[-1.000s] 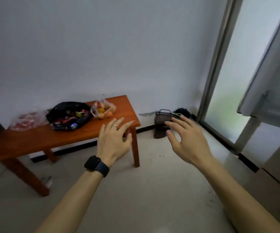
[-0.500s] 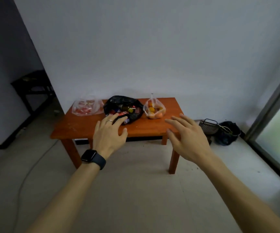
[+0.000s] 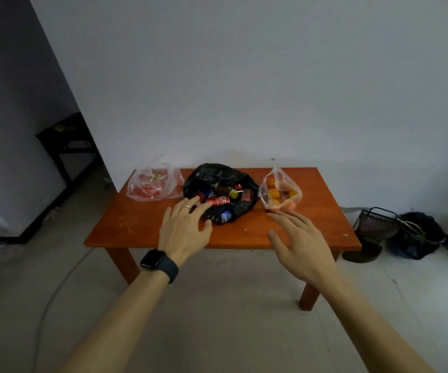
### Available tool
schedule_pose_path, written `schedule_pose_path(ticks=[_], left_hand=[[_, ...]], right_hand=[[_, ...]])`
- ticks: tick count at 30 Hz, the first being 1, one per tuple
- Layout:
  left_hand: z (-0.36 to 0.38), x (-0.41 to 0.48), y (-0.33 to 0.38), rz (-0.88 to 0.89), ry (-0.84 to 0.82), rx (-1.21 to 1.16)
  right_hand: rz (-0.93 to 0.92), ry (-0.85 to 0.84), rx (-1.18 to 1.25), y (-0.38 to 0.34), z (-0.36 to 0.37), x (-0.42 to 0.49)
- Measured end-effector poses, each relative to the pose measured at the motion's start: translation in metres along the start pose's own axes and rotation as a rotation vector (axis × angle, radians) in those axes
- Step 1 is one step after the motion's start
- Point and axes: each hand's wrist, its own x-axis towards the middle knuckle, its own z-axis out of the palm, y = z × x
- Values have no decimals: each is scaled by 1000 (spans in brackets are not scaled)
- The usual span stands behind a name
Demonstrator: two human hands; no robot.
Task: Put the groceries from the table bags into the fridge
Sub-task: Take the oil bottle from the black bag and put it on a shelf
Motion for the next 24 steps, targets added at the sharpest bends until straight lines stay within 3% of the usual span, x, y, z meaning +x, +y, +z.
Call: schedule_pose_path(ticks=[15,20,24], left_hand=[[119,177,-67,-14,-220,-9],[164,228,-95,86,-358,55],[204,289,-122,311,-446,205]], right_hand=[[95,-337,81,71,139,180],[181,-436,112,86,193,230],[282,-446,159,93,239,287]])
